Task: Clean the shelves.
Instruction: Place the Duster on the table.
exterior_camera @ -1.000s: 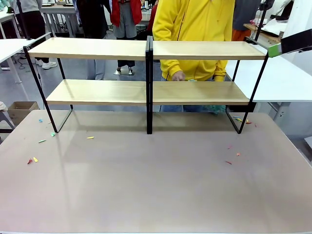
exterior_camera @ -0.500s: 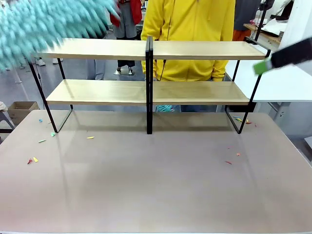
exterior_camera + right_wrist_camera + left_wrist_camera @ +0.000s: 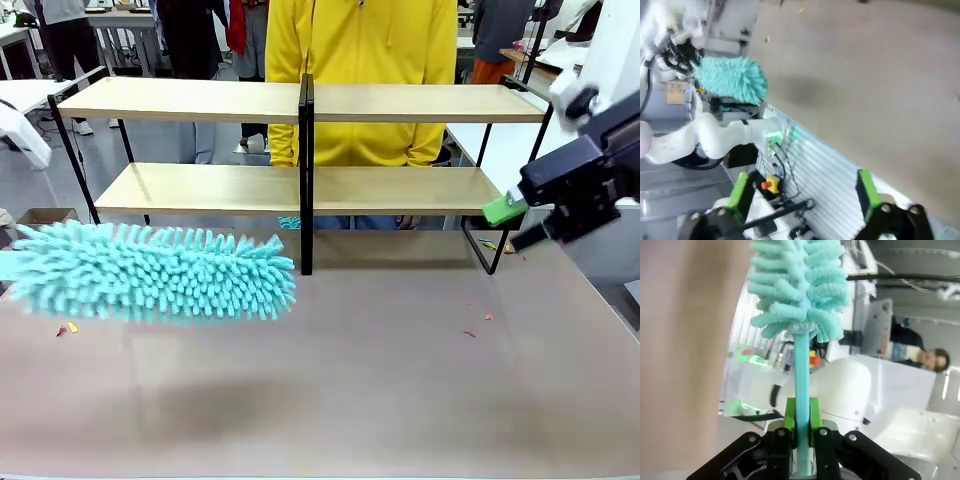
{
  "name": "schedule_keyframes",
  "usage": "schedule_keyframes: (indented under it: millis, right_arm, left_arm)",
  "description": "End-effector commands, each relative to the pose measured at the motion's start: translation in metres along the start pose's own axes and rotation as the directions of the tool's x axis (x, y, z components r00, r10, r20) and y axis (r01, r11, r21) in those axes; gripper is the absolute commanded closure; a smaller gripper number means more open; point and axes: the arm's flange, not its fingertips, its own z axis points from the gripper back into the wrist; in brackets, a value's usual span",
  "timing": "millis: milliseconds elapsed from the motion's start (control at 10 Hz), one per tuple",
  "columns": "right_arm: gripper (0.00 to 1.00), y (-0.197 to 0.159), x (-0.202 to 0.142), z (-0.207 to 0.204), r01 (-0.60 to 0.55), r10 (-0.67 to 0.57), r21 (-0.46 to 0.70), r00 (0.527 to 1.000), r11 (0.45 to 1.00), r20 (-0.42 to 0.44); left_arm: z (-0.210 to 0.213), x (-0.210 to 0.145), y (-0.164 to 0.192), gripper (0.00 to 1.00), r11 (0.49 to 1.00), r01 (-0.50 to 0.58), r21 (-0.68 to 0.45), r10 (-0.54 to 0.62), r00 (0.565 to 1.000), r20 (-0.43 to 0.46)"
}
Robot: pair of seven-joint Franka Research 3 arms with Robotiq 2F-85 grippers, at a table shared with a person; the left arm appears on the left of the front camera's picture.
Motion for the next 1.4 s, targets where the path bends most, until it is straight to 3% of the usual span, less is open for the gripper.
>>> schedule_keyframes:
  millis: [0, 100, 200, 400, 500, 600, 700, 900, 1300]
  right_arm:
    - [0.0, -0.07, -0.064, -0.026, 0.247, -0.25, 0.073, 0.968, 0.966, 0.035]
    - [0.0, -0.074, -0.065, -0.025, 0.212, -0.212, 0.007, 0.976, 0.977, 0.059]
    - [0.0, -0.032, 0.005, 0.005, 0.139, -0.139, 0.028, 0.99, 0.99, -0.011]
    - [0.0, -0.032, 0.005, 0.005, 0.139, -0.139, 0.028, 0.99, 0.99, -0.011]
    - [0.0, -0.032, 0.005, 0.005, 0.139, -0.139, 0.028, 0.99, 0.99, -0.011]
    - [0.0, -0.032, 0.005, 0.005, 0.139, -0.139, 0.028, 0.99, 0.99, -0.011]
    - [0.0, -0.032, 0.005, 0.005, 0.139, -0.139, 0.028, 0.99, 0.99, -0.011]
    - [0.0, -0.032, 0.005, 0.005, 0.139, -0.139, 0.028, 0.99, 0.99, -0.011]
    - [0.0, -0.032, 0.005, 0.005, 0.139, -0.139, 0.028, 0.99, 0.99, -0.011]
  left_arm:
    - [-0.001, 0.011, 0.02, 0.87, 0.999, -0.039, 0.014, 0.036, 0.982, 0.187]
    - [-0.005, 0.02, 0.032, 0.87, 0.996, -0.084, 0.019, 0.074, 0.946, 0.316]
    - [0.003, 0.001, 0.024, 0.87, 0.999, -0.036, 0.015, 0.035, 0.997, 0.07]
    - [0.003, 0.001, 0.024, 0.87, 0.999, -0.036, 0.015, 0.035, 0.997, 0.07]
    - [0.002, 0.006, 0.04, 0.87, 0.997, -0.073, 0.013, 0.07, 0.986, 0.149]
    - [-0.004, 0.026, 0.051, 0.87, 0.985, -0.134, 0.111, 0.112, 0.975, 0.19]
    - [-0.015, 0.047, 0.072, 0.87, 0.983, -0.096, 0.159, 0.068, 0.983, 0.173]
    - [-0.024, 0.062, 0.091, 0.87, 0.972, -0.073, 0.225, 0.021, 0.974, 0.224]
    - [-0.023, 0.069, 0.098, 0.87, 0.971, -0.063, 0.23, 0.013, 0.977, 0.213]
